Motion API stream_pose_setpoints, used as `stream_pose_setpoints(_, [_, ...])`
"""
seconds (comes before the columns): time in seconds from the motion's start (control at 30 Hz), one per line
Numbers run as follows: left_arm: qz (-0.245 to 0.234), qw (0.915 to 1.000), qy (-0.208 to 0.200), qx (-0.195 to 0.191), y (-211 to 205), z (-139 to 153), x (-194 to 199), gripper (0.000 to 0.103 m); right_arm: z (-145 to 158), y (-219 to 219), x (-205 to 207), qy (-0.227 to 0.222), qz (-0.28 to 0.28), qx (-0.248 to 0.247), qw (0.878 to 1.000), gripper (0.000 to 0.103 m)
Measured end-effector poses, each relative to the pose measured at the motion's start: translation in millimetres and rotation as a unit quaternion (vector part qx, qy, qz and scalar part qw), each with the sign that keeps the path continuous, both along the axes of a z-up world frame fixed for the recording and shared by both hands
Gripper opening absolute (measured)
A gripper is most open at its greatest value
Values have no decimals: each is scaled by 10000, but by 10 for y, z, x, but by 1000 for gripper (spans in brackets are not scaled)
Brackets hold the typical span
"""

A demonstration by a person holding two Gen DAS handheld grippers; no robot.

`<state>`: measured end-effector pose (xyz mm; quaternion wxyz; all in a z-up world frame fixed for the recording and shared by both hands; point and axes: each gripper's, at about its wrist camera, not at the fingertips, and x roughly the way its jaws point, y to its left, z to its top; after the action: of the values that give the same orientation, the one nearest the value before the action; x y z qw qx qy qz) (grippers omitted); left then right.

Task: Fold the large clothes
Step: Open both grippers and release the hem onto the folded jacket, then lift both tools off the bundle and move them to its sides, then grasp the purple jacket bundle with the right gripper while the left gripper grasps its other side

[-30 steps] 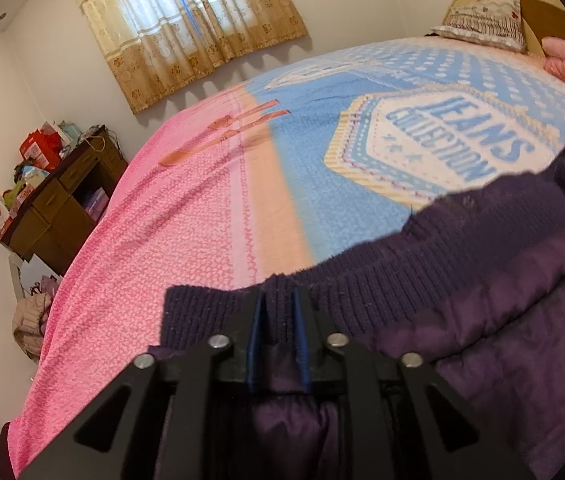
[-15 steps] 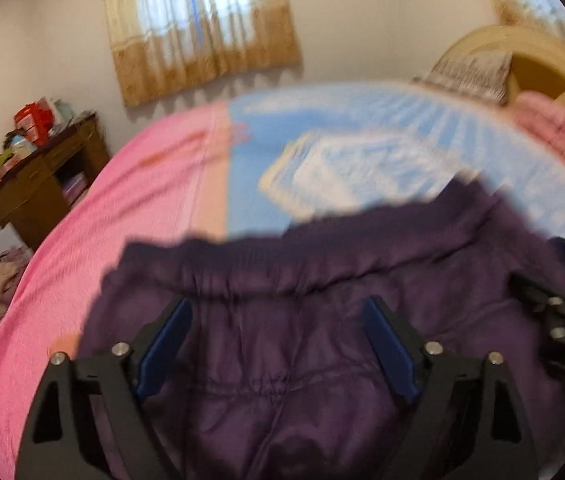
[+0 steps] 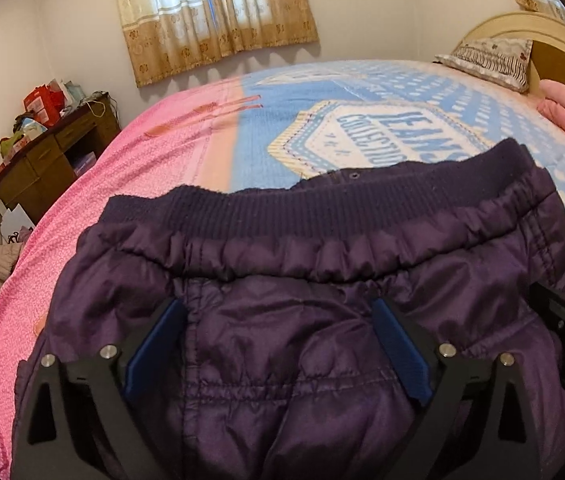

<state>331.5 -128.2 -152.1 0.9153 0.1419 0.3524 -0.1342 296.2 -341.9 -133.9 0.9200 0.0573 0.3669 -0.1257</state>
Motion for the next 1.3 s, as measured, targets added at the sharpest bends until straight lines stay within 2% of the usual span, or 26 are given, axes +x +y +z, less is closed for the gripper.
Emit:
stream_pose_setpoints(0.37, [24,10000,-9,37,-3,0,10,100,3,68,-22,36,-19,-99,9999,91])
stream_pose_setpoints(0.47, [-83,9997,87,-201,80,84,-9,99,4,69,-18,42,-13,-94,9999,92])
stream_pose_setpoints(0.53, [-212,9978,204,-589,244,228,-74,99,22,46,-20,36,20,-22,10000,93])
stream_pose_setpoints(0.57, [-171,9962,188,-828,421,361,-149,99,37,24,-34,-9,42,50,10000,93])
stream_pose_setpoints(0.63, [-188,9945,43,-1031,695,553,-269,99,90,-16,-91,-83,61,167,9998,93])
stream_pose_setpoints(0.7, [-167,9926,-215,-1179,1128,792,-396,103,190,0,-171,-187,24,152,9997,93])
stream_pose_setpoints(0.77, [-120,9912,-278,-1286,1514,929,-390,103,340,69,-269,-338,-104,79,9993,93])
stream_pose_setpoints(0.87, [48,9883,8,-1523,2112,940,-101,103,614,359,-393,-745,214,-81,9970,93])
stream_pose_setpoints(0.93, [223,9875,186,-1547,2340,824,82,103,719,666,-416,-812,646,-370,9939,93])
stream_pose_setpoints(1.0, [271,9762,640,-2054,2570,659,356,103,721,970,-398,-743,1139,-727,9880,93])
stream_pose_setpoints(1.1, [19,9495,1326,-2843,2627,429,631,103,634,1232,-388,-680,1587,-1013,9798,93])
stream_pose_setpoints(1.2, [-222,9439,1544,-2911,2448,305,784,103,615,1398,-416,-611,1570,-1088,9797,93])
stream_pose_setpoints(1.23, [-307,9425,1625,-2903,2401,278,825,103,634,1470,-444,-642,1692,-1047,9779,93])
stream_pose_setpoints(1.3, [-530,9347,2010,-2882,2285,185,981,103,655,1676,-495,-704,2026,-1121,9703,93])
